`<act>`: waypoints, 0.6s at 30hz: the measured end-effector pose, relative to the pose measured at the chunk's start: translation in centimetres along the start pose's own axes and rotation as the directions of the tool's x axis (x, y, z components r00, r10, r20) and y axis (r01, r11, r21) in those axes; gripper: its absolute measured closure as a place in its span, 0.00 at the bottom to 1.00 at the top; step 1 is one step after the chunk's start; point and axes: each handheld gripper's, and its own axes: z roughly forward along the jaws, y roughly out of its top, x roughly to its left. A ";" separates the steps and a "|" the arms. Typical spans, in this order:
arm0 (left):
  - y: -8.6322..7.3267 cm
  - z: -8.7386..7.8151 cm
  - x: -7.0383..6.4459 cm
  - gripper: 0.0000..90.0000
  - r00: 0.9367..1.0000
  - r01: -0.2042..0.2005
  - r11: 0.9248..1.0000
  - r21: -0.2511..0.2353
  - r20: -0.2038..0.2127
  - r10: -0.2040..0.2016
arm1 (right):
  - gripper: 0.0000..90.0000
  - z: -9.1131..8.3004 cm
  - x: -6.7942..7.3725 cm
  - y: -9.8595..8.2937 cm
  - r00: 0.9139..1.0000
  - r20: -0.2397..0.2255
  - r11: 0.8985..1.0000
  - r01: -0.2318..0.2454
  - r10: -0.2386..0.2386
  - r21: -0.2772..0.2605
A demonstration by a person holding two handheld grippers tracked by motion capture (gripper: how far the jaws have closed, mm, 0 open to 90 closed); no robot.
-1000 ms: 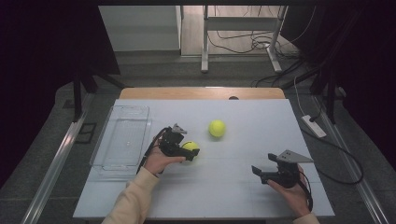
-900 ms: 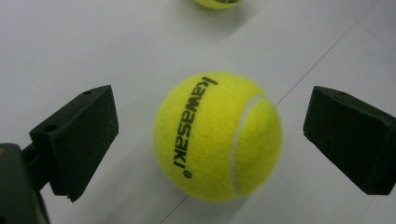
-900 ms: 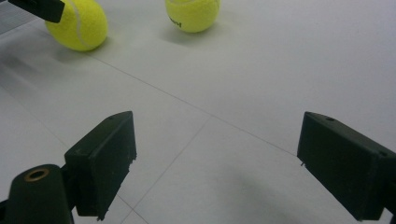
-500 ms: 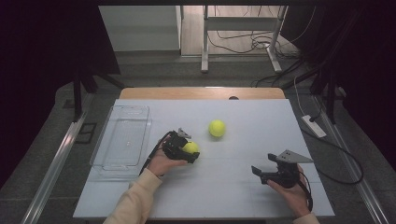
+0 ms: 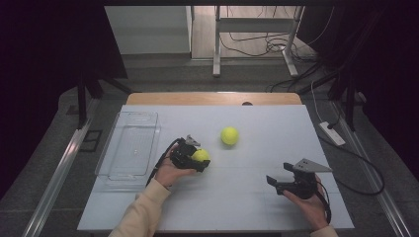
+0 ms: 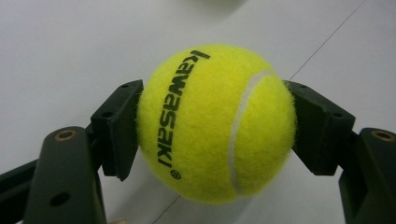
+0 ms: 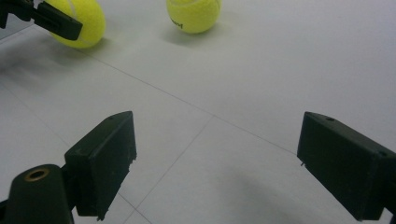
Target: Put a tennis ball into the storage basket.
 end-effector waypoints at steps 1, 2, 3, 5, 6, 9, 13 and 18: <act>0.0 -0.2 0.0 0.30 1.000 -0.005 1.000 -0.009 0.000 0.005 | 0.13 0.0 0.0 0.0 1.000 0.001 1.000 0.000 0.000 -0.001; 0.0 -0.6 0.1 0.30 1.000 0.000 1.000 -0.022 0.003 0.000 | 0.13 0.0 0.0 0.0 1.000 0.002 1.000 0.000 0.000 -0.001; 0.0 -0.6 0.1 0.30 1.000 0.000 1.000 -0.022 0.003 0.000 | 0.13 0.0 0.0 0.0 1.000 0.002 1.000 0.000 0.000 -0.001; 0.0 -1.1 0.2 0.30 1.000 0.006 0.999 -0.043 0.005 -0.006 | 0.13 0.0 0.0 0.0 1.000 0.004 1.000 0.000 0.000 0.000; 0.0 -1.3 0.2 0.30 1.000 0.008 0.999 -0.053 0.003 -0.007 | 0.13 0.0 0.1 0.0 1.000 0.003 1.000 0.001 -0.001 0.000; 0.0 -1.9 0.1 0.30 1.000 0.011 0.997 -0.078 0.005 -0.011 | 0.13 0.0 0.1 0.0 1.000 0.003 1.000 0.000 0.000 0.000; 0.1 -2.7 0.2 0.30 1.000 0.011 0.994 -0.112 0.000 -0.011 | 0.13 0.0 0.1 0.0 1.000 0.003 1.000 0.001 -0.001 0.001; 0.1 -3.4 0.3 0.30 1.000 0.015 0.991 -0.136 -0.005 -0.016 | 0.13 0.0 0.1 0.0 1.000 0.008 1.000 0.003 -0.003 -0.001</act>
